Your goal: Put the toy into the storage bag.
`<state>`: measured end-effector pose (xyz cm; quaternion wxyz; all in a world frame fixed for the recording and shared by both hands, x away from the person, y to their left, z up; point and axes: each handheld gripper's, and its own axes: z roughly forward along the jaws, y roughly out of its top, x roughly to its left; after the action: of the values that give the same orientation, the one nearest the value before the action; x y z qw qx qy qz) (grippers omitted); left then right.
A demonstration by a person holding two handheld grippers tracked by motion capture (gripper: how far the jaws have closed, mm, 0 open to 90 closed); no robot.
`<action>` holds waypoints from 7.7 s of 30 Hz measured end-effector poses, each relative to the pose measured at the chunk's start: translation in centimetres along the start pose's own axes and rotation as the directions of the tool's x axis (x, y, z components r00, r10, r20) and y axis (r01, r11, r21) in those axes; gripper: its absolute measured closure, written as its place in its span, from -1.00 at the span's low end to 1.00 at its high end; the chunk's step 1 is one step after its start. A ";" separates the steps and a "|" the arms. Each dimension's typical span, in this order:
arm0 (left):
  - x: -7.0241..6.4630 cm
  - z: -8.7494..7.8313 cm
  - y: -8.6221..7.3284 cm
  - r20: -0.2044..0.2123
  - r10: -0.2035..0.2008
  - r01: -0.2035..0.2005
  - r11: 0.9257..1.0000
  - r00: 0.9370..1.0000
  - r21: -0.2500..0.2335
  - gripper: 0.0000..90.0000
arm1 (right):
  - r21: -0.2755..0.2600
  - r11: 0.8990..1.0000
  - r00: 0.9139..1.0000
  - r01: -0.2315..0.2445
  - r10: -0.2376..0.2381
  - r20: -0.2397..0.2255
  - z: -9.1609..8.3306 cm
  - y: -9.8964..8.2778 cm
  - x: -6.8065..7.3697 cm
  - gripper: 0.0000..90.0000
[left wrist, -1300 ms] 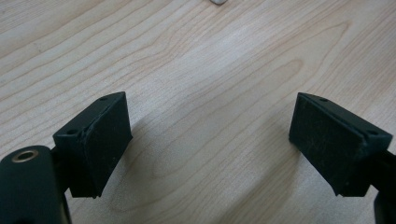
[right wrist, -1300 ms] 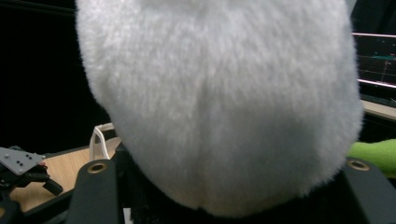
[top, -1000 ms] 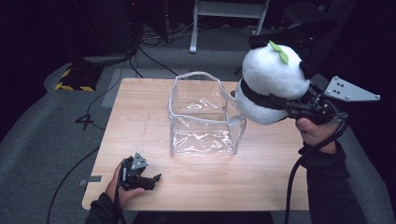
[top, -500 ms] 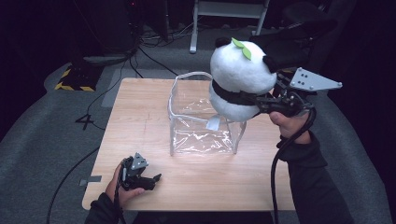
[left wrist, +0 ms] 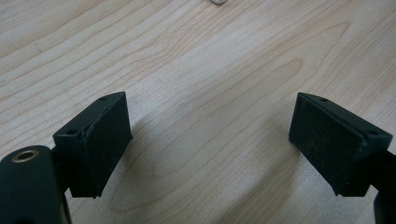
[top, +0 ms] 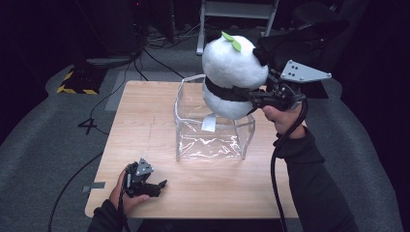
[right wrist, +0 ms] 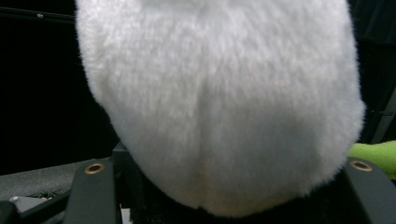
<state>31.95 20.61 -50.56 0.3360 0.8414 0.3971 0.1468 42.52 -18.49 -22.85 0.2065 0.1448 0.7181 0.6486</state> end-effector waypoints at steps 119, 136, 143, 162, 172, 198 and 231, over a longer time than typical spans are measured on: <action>0.0 0.0 0.0 0.003 -0.002 0.002 1.000 1.000 0.000 -0.71 | 0.848 0.520 0.988 0.101 -0.154 -0.024 13.2 -6.8 1.8 -0.59; 0.0 0.0 0.0 0.003 -0.003 0.003 1.000 1.000 0.000 -0.71 | 0.822 0.561 0.991 0.095 -0.131 -0.025 12.6 -6.8 1.5 -0.53; 0.0 0.0 0.0 0.003 -0.003 0.003 1.000 1.000 0.000 -0.71 | 0.815 0.570 0.991 0.107 -0.127 -0.042 12.4 -6.8 1.6 -0.55; 0.0 0.0 0.0 0.005 -0.002 0.002 1.000 1.000 -0.001 -0.71 | 0.883 0.438 0.980 0.168 -0.173 -0.100 12.7 -6.5 2.6 -0.55; 0.0 0.0 0.0 0.005 0.000 0.000 1.000 1.000 -0.001 -0.71 | 0.866 0.475 0.977 0.157 -0.205 -0.064 12.2 -6.0 2.6 -0.55; 0.0 0.0 0.0 0.005 -0.002 0.002 1.000 1.000 -0.002 -0.71 | 0.782 0.613 0.990 0.111 -0.133 -0.037 9.8 -5.2 2.1 -0.49; 0.0 0.0 0.0 0.005 -0.002 0.002 1.000 1.000 -0.003 -0.71 | 0.657 0.749 0.993 0.093 -0.122 -0.001 2.1 -4.0 2.5 -0.59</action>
<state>31.94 20.57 -50.58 0.3381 0.8409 0.3969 0.1450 41.59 -15.89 -27.22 0.1944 0.1800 0.9023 0.3402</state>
